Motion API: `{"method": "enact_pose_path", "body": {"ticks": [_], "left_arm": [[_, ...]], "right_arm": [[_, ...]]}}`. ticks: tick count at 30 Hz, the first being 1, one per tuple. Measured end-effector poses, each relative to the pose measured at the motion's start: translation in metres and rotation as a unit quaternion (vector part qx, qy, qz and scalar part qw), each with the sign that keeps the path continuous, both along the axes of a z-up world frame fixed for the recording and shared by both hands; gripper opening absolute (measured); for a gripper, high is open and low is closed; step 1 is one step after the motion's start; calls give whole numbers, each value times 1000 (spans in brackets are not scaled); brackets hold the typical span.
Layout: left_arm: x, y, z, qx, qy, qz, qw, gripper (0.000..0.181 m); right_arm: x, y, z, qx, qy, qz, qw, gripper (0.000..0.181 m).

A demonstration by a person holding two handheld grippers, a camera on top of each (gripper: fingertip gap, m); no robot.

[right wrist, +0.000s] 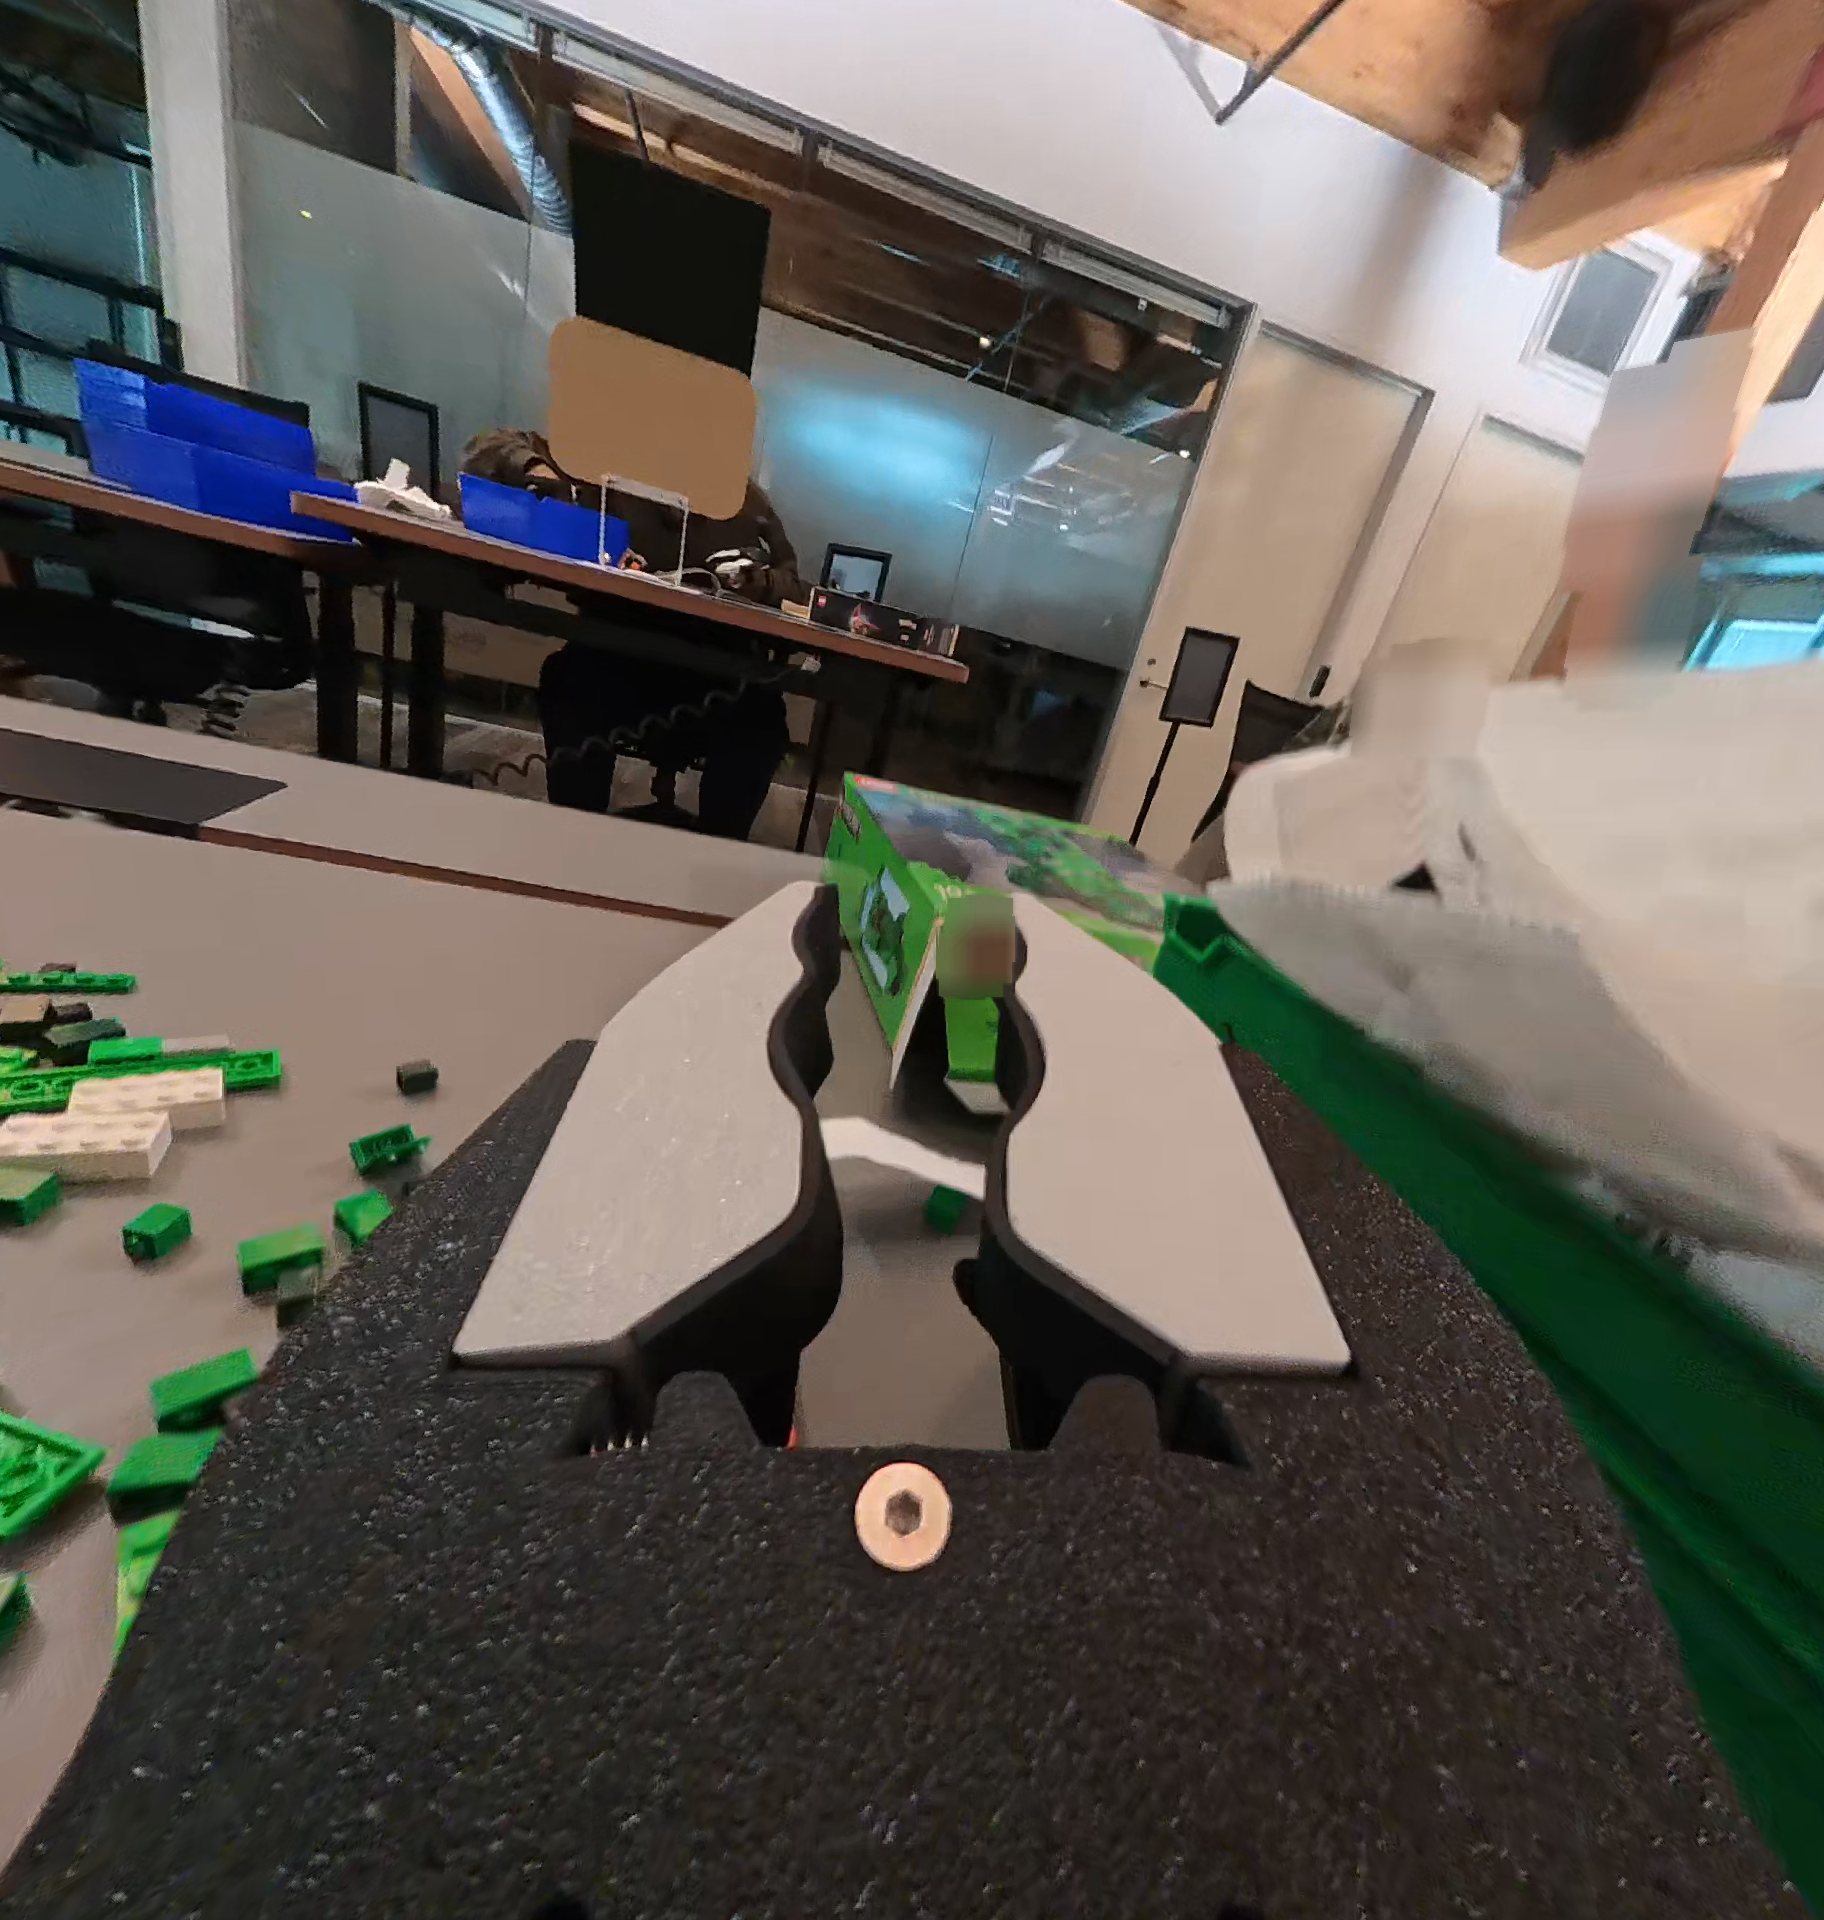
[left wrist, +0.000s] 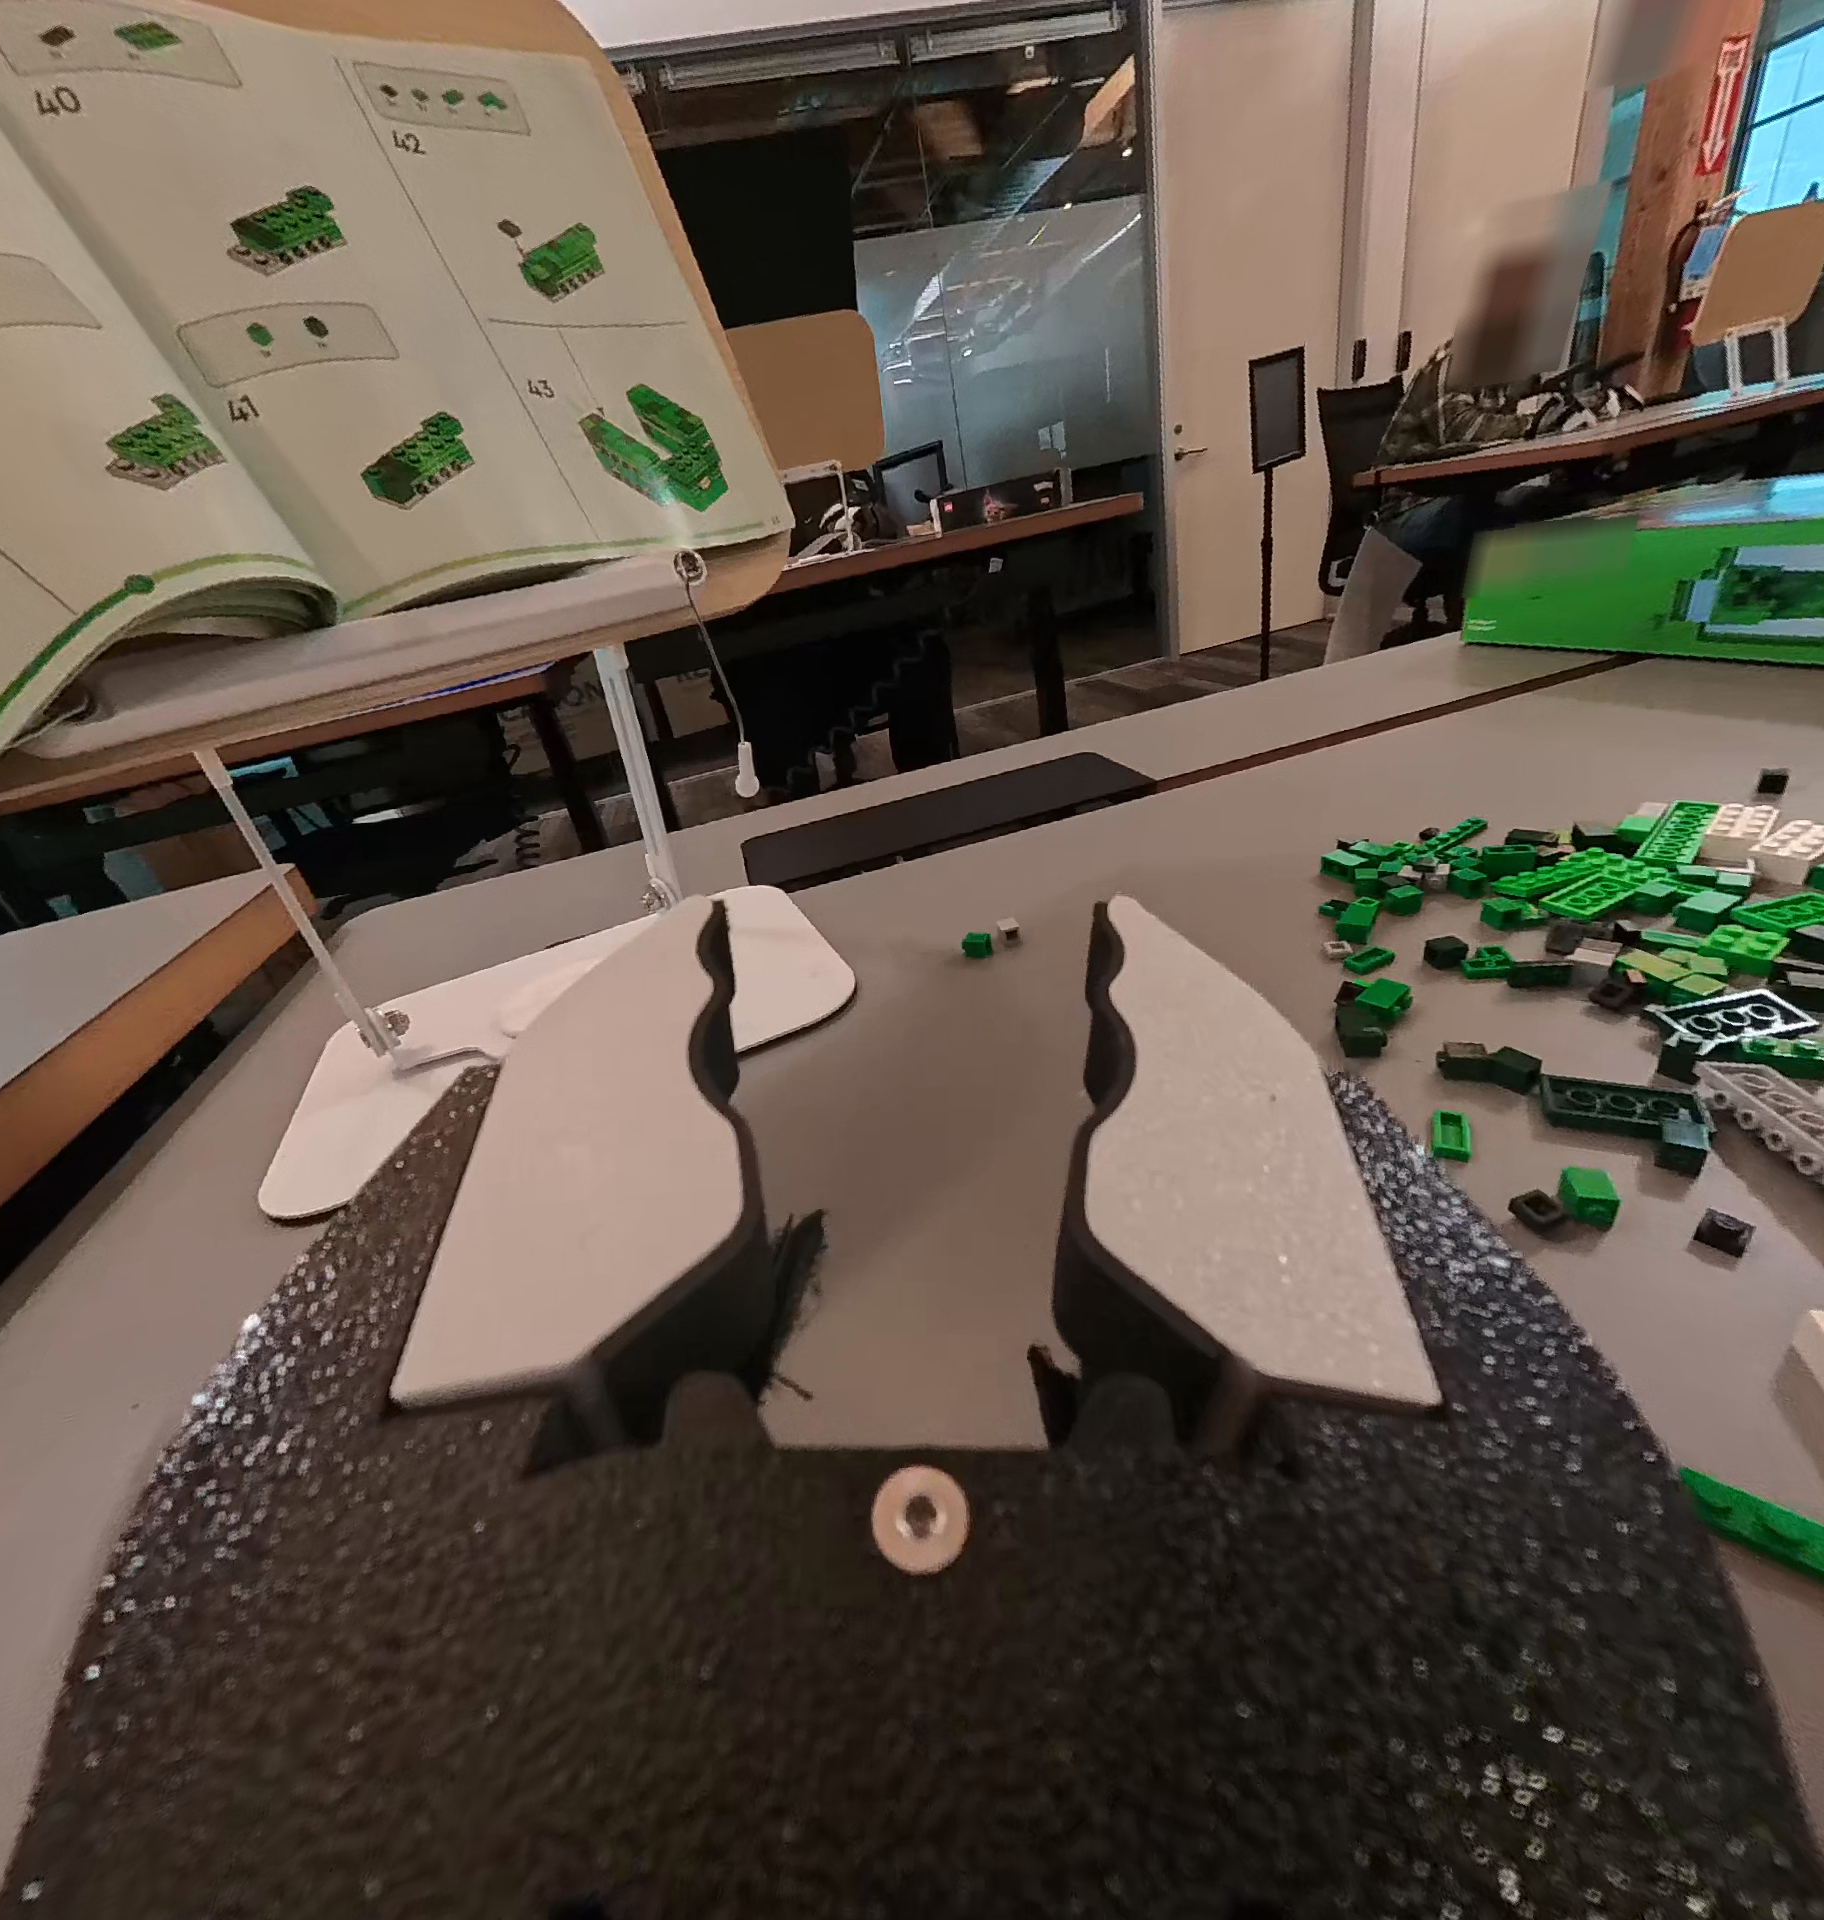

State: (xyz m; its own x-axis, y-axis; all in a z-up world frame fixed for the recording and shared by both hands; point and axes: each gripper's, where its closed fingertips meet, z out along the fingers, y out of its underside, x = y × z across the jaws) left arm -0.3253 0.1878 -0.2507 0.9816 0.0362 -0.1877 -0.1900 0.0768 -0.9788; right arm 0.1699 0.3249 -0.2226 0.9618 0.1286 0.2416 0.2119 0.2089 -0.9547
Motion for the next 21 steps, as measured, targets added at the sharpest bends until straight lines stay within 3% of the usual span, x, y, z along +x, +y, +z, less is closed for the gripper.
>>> {"method": "enact_pose_path", "body": {"ticks": [7, 16, 21], "left_arm": [[7, 1, -1, -6, 23, -5, 1000, 65], [11, 2, -4, -13, 37, -10, 999, 65], [18, 3, -6, -20, 39, -18, 999, 65]], "right_arm": [[5, 8, -19, -51, 57, 31, 997, 27], [-37, 8, -37, -131, 46, 126, 982, 27], [-54, 5, -43, -144, -8, 149, 978, 26]]}}
